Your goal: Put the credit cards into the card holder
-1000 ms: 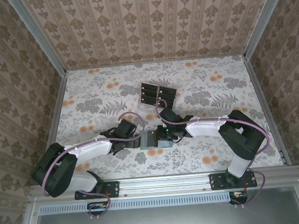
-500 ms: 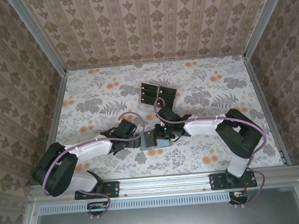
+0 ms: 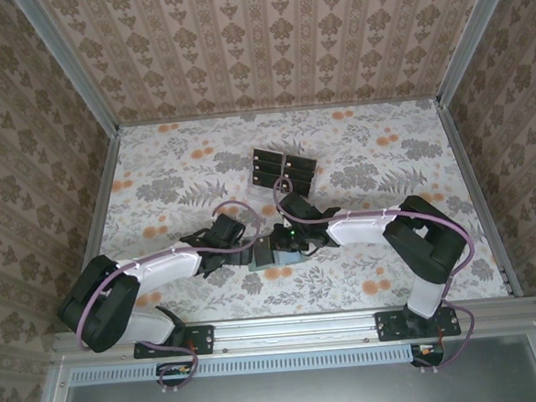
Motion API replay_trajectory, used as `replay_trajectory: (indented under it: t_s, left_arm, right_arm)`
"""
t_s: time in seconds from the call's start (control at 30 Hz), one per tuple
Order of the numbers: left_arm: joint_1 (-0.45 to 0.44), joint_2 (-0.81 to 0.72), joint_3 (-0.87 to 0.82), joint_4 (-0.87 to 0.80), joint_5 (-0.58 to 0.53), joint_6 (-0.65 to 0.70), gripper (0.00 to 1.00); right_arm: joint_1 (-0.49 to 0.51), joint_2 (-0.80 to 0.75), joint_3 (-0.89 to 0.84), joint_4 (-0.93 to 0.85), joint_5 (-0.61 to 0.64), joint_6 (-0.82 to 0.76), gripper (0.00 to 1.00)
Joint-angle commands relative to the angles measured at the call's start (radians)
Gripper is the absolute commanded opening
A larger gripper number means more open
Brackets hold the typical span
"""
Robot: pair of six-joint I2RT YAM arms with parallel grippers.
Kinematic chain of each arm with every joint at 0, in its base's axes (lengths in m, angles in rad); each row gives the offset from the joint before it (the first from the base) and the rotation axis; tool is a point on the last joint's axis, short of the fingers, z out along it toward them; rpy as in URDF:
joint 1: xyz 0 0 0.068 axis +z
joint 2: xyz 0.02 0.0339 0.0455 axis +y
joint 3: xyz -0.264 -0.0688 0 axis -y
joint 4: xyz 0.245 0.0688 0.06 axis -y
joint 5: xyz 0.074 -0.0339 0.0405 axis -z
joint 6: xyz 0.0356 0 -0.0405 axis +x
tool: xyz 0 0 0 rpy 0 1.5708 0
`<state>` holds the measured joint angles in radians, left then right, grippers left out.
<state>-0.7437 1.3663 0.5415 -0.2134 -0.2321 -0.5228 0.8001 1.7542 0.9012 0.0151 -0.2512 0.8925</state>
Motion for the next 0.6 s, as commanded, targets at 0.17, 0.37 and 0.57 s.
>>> replay_trajectory:
  t_s: [0.17, 0.37, 0.57]
  left_arm:
    - [0.005, 0.033, -0.022, 0.042, 0.029, 0.01, 1.0]
    - [0.005, 0.008, -0.013, 0.021, 0.021, 0.011, 1.0]
    - [0.011, -0.063, 0.003, -0.036, 0.009, 0.01, 1.0]
  right_arm:
    - [0.027, 0.024, -0.019, 0.057, -0.046, 0.048, 0.1]
    - [0.028, -0.002, -0.04, 0.05, -0.033, 0.049, 0.25]
    - [0.027, -0.055, -0.047, 0.02, -0.01, 0.035, 0.37]
